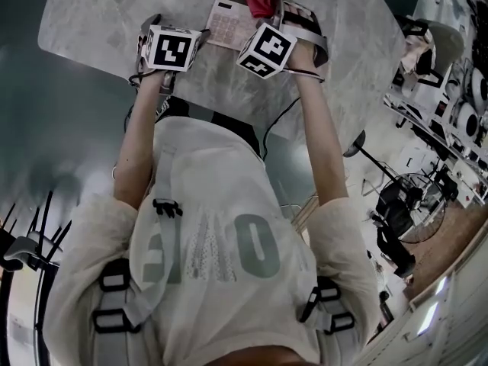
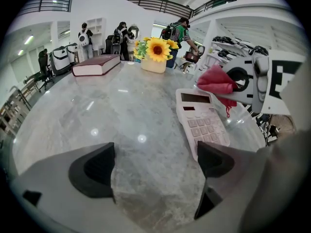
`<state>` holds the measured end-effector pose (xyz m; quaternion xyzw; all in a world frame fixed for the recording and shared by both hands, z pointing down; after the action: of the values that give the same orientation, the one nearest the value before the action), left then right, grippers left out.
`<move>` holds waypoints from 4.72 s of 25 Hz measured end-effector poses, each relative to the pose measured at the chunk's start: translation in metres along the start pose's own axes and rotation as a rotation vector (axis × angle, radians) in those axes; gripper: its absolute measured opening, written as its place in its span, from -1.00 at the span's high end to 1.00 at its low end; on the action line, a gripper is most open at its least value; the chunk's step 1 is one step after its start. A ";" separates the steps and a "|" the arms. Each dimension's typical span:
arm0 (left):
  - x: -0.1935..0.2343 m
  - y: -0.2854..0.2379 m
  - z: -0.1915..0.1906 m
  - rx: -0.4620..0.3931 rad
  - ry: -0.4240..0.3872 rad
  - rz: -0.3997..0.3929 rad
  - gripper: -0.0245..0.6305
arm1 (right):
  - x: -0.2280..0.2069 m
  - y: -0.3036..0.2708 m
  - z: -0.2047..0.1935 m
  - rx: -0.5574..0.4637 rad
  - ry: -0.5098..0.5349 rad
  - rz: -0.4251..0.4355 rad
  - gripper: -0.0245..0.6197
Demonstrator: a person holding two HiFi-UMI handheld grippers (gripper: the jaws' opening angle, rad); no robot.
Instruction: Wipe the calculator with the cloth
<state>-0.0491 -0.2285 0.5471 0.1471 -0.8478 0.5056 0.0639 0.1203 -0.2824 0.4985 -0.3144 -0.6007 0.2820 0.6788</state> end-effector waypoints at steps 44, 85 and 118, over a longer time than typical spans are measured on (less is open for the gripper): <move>-0.001 0.001 0.001 -0.035 -0.009 -0.008 -0.64 | 0.087 0.029 0.027 -0.015 0.197 0.149 0.76; -0.001 0.115 0.061 -0.537 0.155 -0.138 -0.64 | -0.025 0.047 0.027 -0.017 0.044 0.036 0.76; 0.091 0.160 0.030 -0.622 0.282 0.003 -0.63 | 0.047 0.012 0.095 -0.004 0.180 0.233 0.76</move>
<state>-0.1845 -0.2004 0.4218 0.0480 -0.9443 0.2382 0.2218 0.0314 -0.2307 0.5269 -0.4072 -0.4973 0.3283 0.6922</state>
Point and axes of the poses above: the fingertips, and each gripper's own axes: y backward along the fingers, x to its left, z out of its top, the point moved 6 cm from there along y, backward along the fingers, and after that the axes turned 8 degrees about y, right-handed, at the moved point
